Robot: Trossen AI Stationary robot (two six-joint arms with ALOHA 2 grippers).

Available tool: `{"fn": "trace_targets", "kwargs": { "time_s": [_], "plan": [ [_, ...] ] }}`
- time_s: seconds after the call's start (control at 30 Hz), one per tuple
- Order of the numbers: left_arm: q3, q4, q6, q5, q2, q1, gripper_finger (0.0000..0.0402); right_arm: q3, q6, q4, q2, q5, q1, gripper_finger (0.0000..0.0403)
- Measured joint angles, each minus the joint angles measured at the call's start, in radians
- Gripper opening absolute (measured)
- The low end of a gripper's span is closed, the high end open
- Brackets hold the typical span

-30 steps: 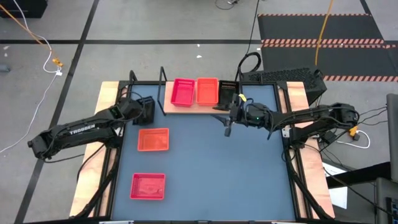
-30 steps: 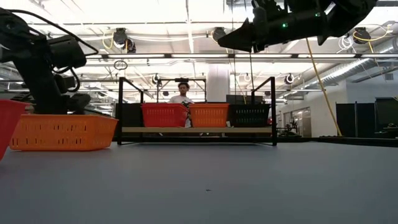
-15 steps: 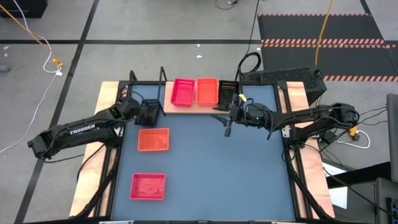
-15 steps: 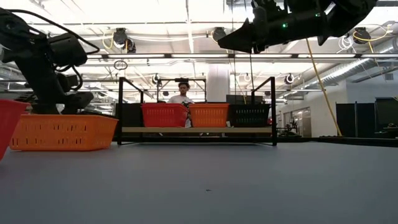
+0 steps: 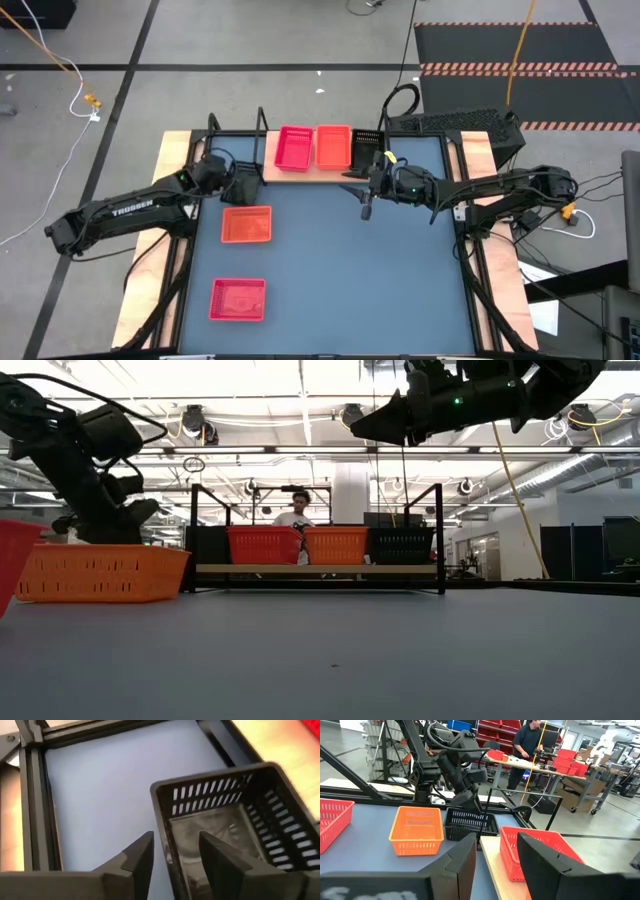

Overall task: Stack baskets on shelf by color
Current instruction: Stack the black bin on the black bin on the shelf

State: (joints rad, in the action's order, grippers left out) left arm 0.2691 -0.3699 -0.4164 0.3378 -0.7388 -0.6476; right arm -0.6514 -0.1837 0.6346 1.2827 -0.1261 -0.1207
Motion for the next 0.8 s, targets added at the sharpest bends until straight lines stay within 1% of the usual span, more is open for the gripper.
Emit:
{"fn": "trace_targets", "kwargs": {
  "time_s": [0.23, 0.3, 0.47, 0.57, 0.63, 0.8],
  "plan": [
    [0.0, -0.104, -0.033, 0.002, -0.028, 0.0, 0.0103, 0.0, 0.0, 0.0, 0.0, 0.0, 0.0, 0.0139],
    [-0.001, -0.108, -0.032, -0.001, -0.035, 0.0, 0.0085, 0.0, 0.0, 0.0, 0.0, 0.0, 0.0, 0.0139],
    [-0.001, -0.092, -0.007, -0.016, -0.031, 0.0, 0.0016, 0.0, 0.0, 0.005, 0.0, 0.0, 0.0, 0.0139],
    [0.007, -0.108, -0.038, -0.013, -0.02, 0.0, 0.0011, 0.0, -0.001, 0.005, 0.0, 0.0, 0.0, 0.0139],
    [0.04, -0.148, -0.076, 0.011, -0.019, 0.0, 0.001, 0.0, -0.001, 0.005, 0.0, 0.0, 0.0, 0.0139],
    [0.189, -0.283, -0.09, 0.138, -0.019, 0.013, 0.0007, 0.0, -0.003, 0.004, 0.0, 0.0, 0.001, 0.0139]
  ]
}}
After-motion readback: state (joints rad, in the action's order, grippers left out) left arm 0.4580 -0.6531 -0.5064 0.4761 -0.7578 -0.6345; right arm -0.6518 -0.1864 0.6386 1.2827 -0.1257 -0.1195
